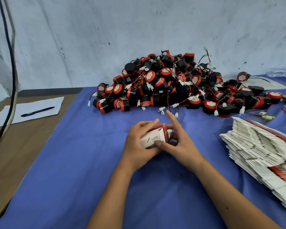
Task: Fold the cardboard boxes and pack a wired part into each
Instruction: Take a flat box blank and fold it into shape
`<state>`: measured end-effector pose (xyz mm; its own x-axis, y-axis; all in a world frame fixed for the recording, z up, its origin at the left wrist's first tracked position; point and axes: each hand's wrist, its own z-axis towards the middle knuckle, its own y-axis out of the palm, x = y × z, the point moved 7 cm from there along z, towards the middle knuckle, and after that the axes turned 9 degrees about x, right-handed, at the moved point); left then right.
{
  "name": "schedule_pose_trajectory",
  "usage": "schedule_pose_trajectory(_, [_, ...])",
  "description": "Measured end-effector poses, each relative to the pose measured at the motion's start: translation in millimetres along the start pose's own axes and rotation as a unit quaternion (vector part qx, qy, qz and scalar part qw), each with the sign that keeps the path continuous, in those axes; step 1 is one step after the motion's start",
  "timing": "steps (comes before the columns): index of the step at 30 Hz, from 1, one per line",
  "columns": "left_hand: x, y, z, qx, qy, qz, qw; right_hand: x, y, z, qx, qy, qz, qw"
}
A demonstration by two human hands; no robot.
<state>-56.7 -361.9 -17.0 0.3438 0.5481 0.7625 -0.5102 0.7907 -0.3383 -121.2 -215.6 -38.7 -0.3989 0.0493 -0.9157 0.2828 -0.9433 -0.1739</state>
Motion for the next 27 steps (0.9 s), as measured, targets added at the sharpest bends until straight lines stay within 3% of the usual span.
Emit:
schedule_pose_trajectory(2, [-13,-4,-1,0.006,-0.098,-0.107,0.989,5,-3,1,0.018,0.027,0.024,0.999])
schedule_pose_trajectory(4, [-25,-4,-4,0.014,-0.184,-0.245,0.952,9,-5,1,0.034,0.059,0.077,0.995])
schedule_pose_trajectory(6, [-31,0,-7,-0.008,-0.219,-0.324,0.920,12,-10,1,0.056,0.098,0.154,0.982])
schedule_pose_trajectory(10, [-29,12,-7,-0.024,-0.220,-0.278,0.935,11,-8,1,0.050,0.111,0.192,0.974])
schedule_pose_trajectory(16, [-10,30,-10,0.052,-0.170,-0.163,0.971,6,-2,-2,0.051,0.069,0.074,0.994])
schedule_pose_trajectory(18, [-8,27,-11,0.069,-0.148,-0.132,0.978,1,2,-3,0.015,0.045,0.024,0.999])
schedule_pose_trajectory(21, [-12,19,-8,0.091,-0.156,-0.146,0.973,-3,13,-6,-0.069,0.064,0.065,0.993])
schedule_pose_trajectory(24, [-16,17,-7,0.097,-0.176,-0.165,0.966,-2,10,-4,-0.091,0.129,0.171,0.973])
schedule_pose_trajectory(27, [-18,20,-7,0.094,-0.189,-0.178,0.961,-2,7,-3,-0.085,0.132,0.216,0.964])
